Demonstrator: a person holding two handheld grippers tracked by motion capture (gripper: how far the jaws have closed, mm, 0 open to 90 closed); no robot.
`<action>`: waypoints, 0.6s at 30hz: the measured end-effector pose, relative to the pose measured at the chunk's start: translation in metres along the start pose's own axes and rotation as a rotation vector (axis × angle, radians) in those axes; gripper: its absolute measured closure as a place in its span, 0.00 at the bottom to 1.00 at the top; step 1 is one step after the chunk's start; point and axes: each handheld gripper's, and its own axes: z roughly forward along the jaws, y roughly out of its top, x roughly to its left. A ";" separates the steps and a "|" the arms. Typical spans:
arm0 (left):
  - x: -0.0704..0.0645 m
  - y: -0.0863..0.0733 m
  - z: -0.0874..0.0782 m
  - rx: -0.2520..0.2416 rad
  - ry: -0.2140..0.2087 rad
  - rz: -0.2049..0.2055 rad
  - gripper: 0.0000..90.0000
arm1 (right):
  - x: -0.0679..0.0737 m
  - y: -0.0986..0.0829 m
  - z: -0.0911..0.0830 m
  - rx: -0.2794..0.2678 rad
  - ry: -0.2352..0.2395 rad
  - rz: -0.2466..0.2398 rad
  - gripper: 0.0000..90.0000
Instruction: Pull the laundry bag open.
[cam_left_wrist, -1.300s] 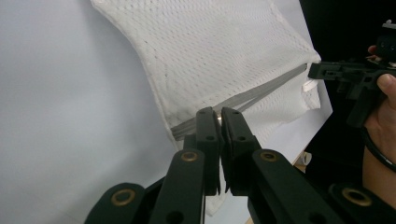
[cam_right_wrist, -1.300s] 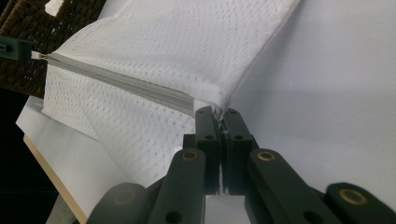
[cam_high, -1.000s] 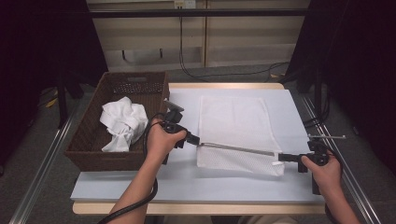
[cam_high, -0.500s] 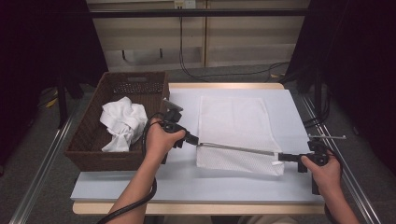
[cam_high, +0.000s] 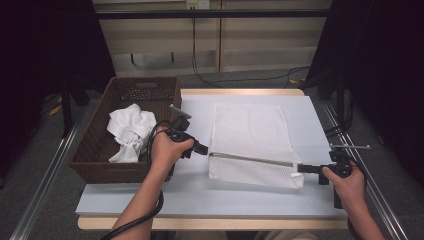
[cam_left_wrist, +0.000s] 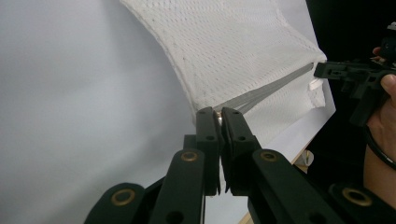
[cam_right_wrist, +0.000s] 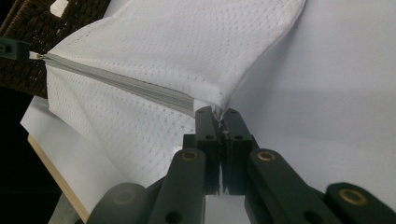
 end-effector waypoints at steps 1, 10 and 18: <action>0.001 0.000 -0.001 0.004 0.001 0.002 0.96 | 0.000 0.000 0.000 -0.001 0.001 -0.002 0.97; 0.003 -0.002 -0.005 0.000 0.017 -0.002 0.96 | 0.002 0.000 0.002 -0.003 0.006 -0.008 0.97; 0.001 -0.002 -0.002 0.012 0.028 0.003 0.96 | 0.004 0.000 0.002 0.003 0.005 -0.026 0.95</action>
